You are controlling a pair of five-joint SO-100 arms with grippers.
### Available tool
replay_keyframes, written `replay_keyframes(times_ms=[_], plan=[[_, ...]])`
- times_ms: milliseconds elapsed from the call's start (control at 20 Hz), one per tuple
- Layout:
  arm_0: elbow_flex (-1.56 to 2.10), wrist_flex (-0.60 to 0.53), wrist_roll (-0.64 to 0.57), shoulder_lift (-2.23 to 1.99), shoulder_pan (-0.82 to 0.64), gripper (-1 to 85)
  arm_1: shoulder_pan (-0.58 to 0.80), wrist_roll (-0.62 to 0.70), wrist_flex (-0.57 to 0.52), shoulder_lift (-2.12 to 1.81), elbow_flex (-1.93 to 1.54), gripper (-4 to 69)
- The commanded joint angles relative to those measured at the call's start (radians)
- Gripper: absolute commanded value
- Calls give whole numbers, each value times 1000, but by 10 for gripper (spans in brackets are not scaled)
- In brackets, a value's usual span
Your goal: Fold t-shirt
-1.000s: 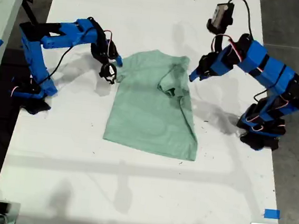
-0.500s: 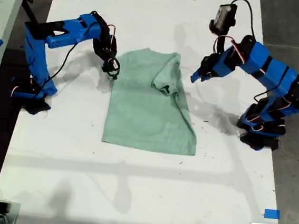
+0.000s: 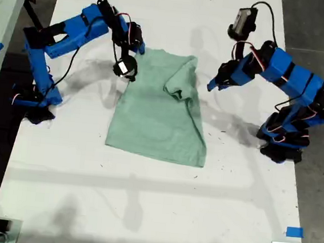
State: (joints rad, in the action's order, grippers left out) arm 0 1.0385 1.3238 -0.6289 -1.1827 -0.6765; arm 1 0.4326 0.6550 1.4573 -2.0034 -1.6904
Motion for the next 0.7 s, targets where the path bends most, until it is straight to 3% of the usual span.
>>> replay_keyframes(times_ms=[0,150,400,500,650], plan=[[-130,-71,14,64,71,0,-20,-15,-25,-67,3,143],[-311,-86,28,258,112,0,-28,-20,-25,-72,-5,143],[-313,-264,64,383,126,0,-49,-46,-46,-80,-48,144],[-314,-287,57,387,133,137,-55,-57,-64,-84,-71,146],[-314,-222,-2,265,166,162,-57,-69,-72,-98,-81,136]])
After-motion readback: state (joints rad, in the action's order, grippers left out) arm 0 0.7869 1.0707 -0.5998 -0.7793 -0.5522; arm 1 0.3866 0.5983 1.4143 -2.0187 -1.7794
